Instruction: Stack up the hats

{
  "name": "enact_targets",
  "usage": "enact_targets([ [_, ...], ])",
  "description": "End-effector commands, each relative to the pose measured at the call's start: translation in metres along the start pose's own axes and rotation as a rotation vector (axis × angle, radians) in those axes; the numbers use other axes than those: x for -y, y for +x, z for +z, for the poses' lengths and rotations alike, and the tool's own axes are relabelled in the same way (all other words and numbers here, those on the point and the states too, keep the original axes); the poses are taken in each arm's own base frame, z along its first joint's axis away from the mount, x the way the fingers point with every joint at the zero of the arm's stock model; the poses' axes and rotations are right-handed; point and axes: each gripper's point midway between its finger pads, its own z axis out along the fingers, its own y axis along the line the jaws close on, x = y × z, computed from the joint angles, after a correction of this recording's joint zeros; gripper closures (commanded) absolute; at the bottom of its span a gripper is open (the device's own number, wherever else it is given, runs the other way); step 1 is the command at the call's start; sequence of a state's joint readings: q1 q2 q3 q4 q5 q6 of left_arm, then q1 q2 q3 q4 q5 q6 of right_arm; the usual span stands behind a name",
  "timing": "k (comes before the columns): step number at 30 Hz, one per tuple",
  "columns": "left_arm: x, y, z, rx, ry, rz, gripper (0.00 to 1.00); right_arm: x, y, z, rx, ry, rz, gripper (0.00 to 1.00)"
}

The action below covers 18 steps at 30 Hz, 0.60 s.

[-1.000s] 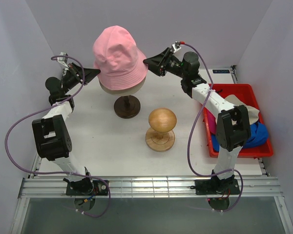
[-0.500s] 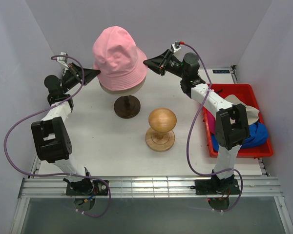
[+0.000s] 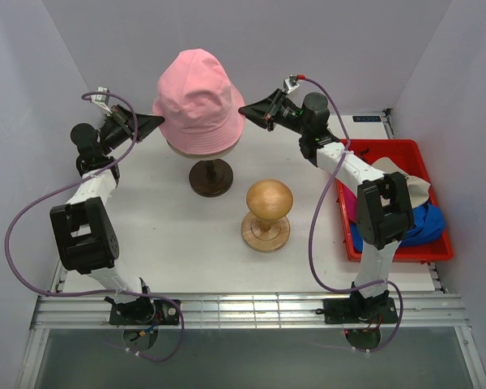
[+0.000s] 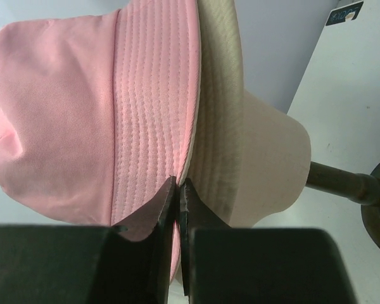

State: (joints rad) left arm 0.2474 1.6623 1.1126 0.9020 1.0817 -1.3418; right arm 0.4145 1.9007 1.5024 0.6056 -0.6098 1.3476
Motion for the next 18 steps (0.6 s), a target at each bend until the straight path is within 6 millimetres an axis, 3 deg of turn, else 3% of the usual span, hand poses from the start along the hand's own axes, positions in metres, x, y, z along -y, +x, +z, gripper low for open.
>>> enact_targets([
  [1,0.006,0.003,-0.007,-0.011,-0.013,0.040,1.00,0.021,0.000,-0.011,-0.015,0.059,-0.022,0.92],
  [12,-0.030,0.014,-0.009,-0.011,-0.089,-0.044,1.00,0.051,0.000,-0.014,-0.025,0.151,-0.020,0.92],
  [18,-0.036,0.018,-0.011,-0.015,-0.116,-0.056,1.00,0.063,0.001,-0.016,-0.029,0.187,-0.013,0.92],
])
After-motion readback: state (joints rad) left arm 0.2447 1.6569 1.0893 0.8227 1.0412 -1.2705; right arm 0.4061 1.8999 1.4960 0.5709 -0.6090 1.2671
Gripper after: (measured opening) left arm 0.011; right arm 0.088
